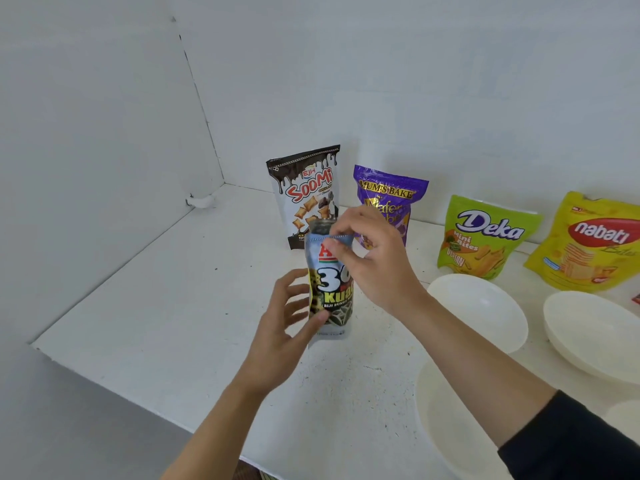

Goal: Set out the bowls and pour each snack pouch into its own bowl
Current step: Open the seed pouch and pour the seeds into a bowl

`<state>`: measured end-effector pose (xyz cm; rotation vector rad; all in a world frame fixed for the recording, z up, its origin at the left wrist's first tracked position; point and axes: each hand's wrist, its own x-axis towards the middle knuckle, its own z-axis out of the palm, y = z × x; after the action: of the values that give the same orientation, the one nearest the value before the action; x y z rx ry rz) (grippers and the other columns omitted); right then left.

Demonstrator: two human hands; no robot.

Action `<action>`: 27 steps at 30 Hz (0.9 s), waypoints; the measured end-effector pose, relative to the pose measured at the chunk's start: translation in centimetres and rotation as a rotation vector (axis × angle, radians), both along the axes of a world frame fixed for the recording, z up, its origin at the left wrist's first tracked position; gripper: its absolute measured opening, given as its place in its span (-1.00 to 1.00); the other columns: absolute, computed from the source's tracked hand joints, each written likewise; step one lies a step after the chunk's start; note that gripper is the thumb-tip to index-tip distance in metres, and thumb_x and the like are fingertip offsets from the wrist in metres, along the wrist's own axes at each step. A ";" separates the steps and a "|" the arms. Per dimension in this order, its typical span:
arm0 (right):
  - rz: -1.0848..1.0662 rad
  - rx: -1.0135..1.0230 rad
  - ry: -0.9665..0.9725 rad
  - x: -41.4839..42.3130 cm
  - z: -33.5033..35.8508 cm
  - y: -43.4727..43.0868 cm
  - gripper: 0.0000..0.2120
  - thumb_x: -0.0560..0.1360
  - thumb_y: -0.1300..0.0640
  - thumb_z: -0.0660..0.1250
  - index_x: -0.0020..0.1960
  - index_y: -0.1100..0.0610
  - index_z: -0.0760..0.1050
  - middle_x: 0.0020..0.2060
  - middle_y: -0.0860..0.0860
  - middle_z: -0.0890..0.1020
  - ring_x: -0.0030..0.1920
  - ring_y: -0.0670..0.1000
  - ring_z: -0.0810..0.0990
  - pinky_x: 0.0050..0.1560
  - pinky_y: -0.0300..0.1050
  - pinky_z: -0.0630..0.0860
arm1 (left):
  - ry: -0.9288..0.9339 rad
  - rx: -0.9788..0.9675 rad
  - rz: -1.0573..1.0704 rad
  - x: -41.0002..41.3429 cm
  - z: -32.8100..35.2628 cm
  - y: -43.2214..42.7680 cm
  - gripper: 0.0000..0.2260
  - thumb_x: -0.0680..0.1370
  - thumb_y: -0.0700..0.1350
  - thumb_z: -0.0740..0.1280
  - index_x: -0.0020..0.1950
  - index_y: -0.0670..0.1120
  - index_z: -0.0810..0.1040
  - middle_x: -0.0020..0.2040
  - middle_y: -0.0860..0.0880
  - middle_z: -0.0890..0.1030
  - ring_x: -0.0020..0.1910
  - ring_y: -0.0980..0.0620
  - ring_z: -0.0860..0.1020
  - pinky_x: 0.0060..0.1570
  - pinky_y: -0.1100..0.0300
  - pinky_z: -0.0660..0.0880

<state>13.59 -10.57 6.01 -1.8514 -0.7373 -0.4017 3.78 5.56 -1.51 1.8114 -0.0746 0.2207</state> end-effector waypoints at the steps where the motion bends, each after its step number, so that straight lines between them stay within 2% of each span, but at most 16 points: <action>1: -0.012 0.018 0.013 0.0 0.3 0.3 -0.91 0.50 0.05 0.43 -0.10 0.03 0.54 -0.05 -0.06 0.56 0.07 -0.08 0.54 0.02 -0.21 0.52 | 0.014 -0.048 0.018 0.2 -0.1 -0.2 -0.48 0.58 -0.04 0.43 0.45 0.24 0.30 0.29 -0.01 0.58 0.30 -0.06 0.58 0.27 -0.07 0.56; 4: -0.089 0.093 0.108 0.4 0.9 0.8 -0.87 0.51 0.12 0.47 -0.14 0.04 0.53 -0.11 0.00 0.61 0.01 0.02 0.58 -0.05 -0.11 0.53 | 0.116 -0.182 0.054 0.8 0.2 -0.2 -0.55 0.61 -0.03 0.39 0.40 0.30 0.31 0.29 -0.06 0.55 0.30 -0.08 0.58 0.24 -0.01 0.59; 7: -0.165 0.195 0.252 0.5 1.7 1.0 -0.88 0.52 0.15 0.47 -0.15 0.08 0.55 -0.12 0.06 0.64 0.00 0.03 0.65 -0.03 0.03 0.67 | 0.148 -0.183 0.039 1.1 0.3 -0.2 -0.55 0.62 0.03 0.35 0.45 0.27 0.29 0.34 -0.05 0.53 0.31 -0.06 0.58 0.31 -0.09 0.56; 10: -0.211 0.336 0.404 0.8 2.4 0.9 -0.82 0.52 0.18 0.47 -0.22 0.04 0.54 -0.26 -0.04 0.59 -0.14 -0.05 0.69 -0.15 -0.03 0.70 | 0.135 -0.195 0.050 1.1 0.4 -0.4 -0.57 0.60 0.05 0.35 0.42 0.28 0.31 0.33 -0.03 0.56 0.25 -0.05 0.63 0.29 -0.13 0.57; 14: -0.311 0.505 0.547 1.4 2.2 0.6 -0.80 0.50 0.19 0.49 -0.25 0.04 0.55 -0.26 0.00 0.63 -0.15 0.02 0.71 -0.14 0.00 0.66 | 0.053 -0.268 0.083 0.6 0.4 -0.7 -0.67 0.63 -0.02 0.33 0.36 0.23 0.40 0.27 -0.04 0.62 0.20 -0.08 0.66 0.21 -0.12 0.61; 17: -0.360 0.428 0.456 1.3 1.6 0.1 -0.85 0.50 0.15 0.50 -0.21 0.08 0.57 -0.24 -0.02 0.63 -0.19 -0.14 0.64 -0.22 -0.18 0.56 | 0.026 -0.387 0.125 0.3 0.7 -0.9 -0.75 0.67 -0.08 0.27 0.30 0.21 0.42 0.23 -0.08 0.65 0.16 -0.14 0.68 0.12 -0.11 0.65; 20: -0.386 0.336 0.326 1.1 1.4 -0.3 -0.83 0.48 0.13 0.52 -0.19 -0.02 0.55 0.05 0.04 0.55 0.10 -0.04 0.56 -0.16 -0.33 0.50 | 0.032 -0.471 0.169 0.2 1.0 -0.9 -0.84 0.71 -0.11 0.18 0.17 0.14 0.48 0.24 -0.06 0.64 0.19 -0.15 0.66 0.13 -0.28 0.61; 23: -0.361 0.342 0.318 1.2 1.4 -0.4 -0.85 0.50 0.15 0.50 -0.12 0.01 0.53 0.12 0.02 0.47 0.22 0.01 0.53 -0.16 -0.42 0.51 | 0.040 -0.544 0.108 0.2 1.2 -1.0 -0.74 0.73 -0.19 0.10 0.03 0.02 0.55 0.27 0.00 0.59 0.26 -0.10 0.61 0.19 -0.39 0.50; 24: -0.358 0.335 0.311 1.1 1.4 -0.4 -0.87 0.50 0.15 0.49 -0.10 0.02 0.53 0.10 0.00 0.47 0.22 0.03 0.53 -0.13 -0.40 0.53 | 0.049 -0.564 0.085 0.3 1.3 -1.1 -0.77 0.73 -0.17 0.12 0.05 0.00 0.55 0.28 -0.01 0.59 0.28 -0.12 0.59 0.20 -0.36 0.50; 26: -0.332 0.296 0.269 0.9 1.6 -0.4 -0.87 0.50 0.12 0.48 -0.12 -0.01 0.53 0.04 -0.04 0.50 0.19 0.04 0.52 0.03 -0.21 0.54 | 0.082 -0.618 0.062 0.4 1.5 -1.1 -0.89 0.67 -0.08 0.22 0.16 0.01 0.50 0.31 -0.02 0.58 0.33 -0.18 0.56 0.21 -0.25 0.52; 27: -0.311 0.266 0.258 0.8 1.7 -0.4 -0.87 0.51 0.11 0.47 -0.13 -0.01 0.53 0.03 -0.03 0.52 0.16 0.02 0.51 0.08 -0.16 0.51 | 0.100 -0.647 0.057 0.5 1.5 -1.1 -0.85 0.64 -0.06 0.26 0.21 0.02 0.48 0.33 -0.03 0.58 0.34 -0.20 0.55 0.21 -0.21 0.53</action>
<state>14.37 -10.95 7.76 -1.7235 -0.2084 -0.4258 4.32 4.51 0.04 1.1774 0.1104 0.1688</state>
